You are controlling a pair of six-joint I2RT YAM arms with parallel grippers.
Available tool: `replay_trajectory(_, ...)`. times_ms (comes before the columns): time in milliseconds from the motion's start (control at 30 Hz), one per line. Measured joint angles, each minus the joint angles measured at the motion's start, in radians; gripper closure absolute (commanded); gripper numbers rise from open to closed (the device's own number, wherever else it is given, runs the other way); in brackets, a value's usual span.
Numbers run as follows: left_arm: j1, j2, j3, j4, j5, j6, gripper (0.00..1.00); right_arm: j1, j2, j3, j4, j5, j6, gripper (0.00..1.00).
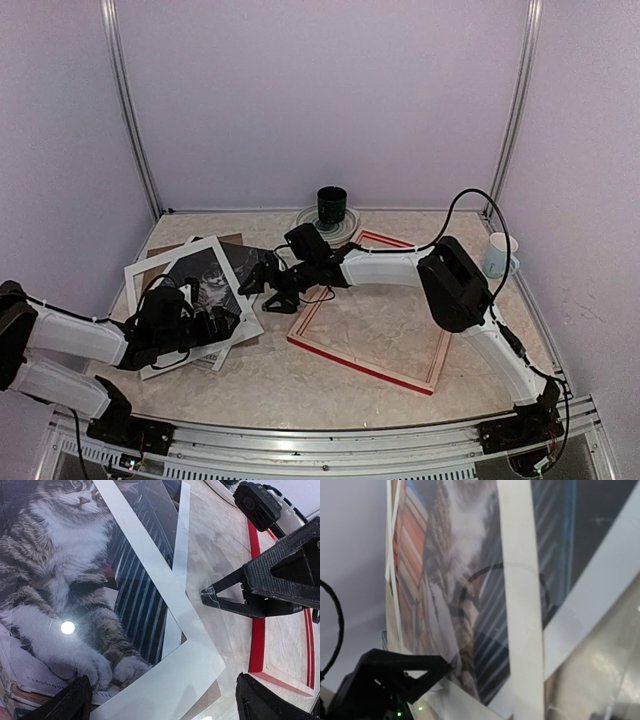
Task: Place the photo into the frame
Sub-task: Pick up the glass panel from the mat board.
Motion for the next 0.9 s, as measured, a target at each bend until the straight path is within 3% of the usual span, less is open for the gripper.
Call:
replay_trajectory(133, 0.000, -0.001, 0.000, 0.000, 0.000, 0.000, 0.01, -0.005, 0.009, -0.005, 0.027, -0.016, 0.016, 0.13)
replay_trajectory(400, -0.003, -0.002, 0.003, -0.005, 0.002, -0.001, 0.01, -0.011, 0.026, -0.018, 0.076, -0.051, 0.045, 0.32)
replay_trajectory(600, -0.005, -0.002, 0.009, -0.015, 0.013, -0.005, 0.01, -0.018, 0.027, -0.043, 0.094, -0.055, 0.052, 0.54)
replay_trajectory(900, -0.006, -0.002, 0.009, -0.015, 0.017, -0.014, 0.01, -0.018, 0.027, -0.090, 0.163, -0.073, 0.060, 0.65)
